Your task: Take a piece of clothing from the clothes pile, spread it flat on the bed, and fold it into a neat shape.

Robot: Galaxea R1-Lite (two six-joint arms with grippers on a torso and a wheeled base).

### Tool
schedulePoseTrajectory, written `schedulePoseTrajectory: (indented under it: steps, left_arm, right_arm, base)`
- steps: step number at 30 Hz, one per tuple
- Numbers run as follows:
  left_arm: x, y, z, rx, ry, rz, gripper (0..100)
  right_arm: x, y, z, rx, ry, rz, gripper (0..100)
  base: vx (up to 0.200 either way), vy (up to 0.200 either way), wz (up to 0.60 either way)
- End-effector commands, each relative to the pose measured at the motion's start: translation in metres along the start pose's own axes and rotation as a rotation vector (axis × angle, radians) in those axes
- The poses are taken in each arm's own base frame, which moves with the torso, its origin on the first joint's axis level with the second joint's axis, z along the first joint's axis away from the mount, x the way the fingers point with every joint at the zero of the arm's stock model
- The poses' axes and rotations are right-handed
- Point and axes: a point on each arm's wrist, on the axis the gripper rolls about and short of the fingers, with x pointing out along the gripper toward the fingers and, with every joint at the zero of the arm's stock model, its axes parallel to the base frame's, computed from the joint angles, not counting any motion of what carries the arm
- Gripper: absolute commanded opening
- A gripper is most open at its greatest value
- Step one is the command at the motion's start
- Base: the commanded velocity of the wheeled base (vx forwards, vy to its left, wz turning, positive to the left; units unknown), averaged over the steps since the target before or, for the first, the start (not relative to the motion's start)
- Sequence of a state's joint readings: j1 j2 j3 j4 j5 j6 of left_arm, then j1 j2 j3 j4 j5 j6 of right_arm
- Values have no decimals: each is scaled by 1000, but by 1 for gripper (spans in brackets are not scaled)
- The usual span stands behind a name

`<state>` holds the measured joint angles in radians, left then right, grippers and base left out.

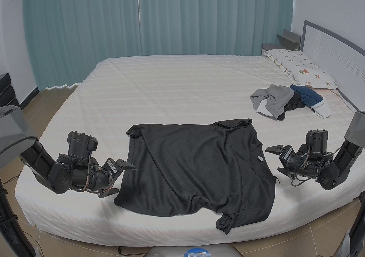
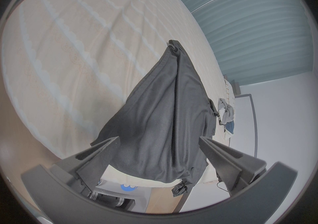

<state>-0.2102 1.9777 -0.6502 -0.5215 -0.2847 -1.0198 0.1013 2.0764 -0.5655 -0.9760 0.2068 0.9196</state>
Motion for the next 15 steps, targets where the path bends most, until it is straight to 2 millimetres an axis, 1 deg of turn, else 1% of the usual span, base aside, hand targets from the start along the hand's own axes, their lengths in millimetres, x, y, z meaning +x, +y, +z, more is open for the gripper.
schedulePoseTrajectory:
  steps: [1,6,12,15]
  left_arm:
    - [0,-1,-2,5,4,-1,100]
    - [-3,-2,-4,10,4,-7,100]
    - [-5,-4,-8,23,1,-5,100]
    - [-9,-7,-8,24,-6,-17,100]
  right_arm:
    - [0,0,0,-1,0,0,100]
    - [-1,0,0,-2,0,1,100]
    - [-1,1,0,-3,2,0,100]
    - [-3,6,3,-10,-11,17,100]
  base:
    - [0,-200,0]
    - [0,-200,0]
    - [0,0,0]
    - [0,0,0]
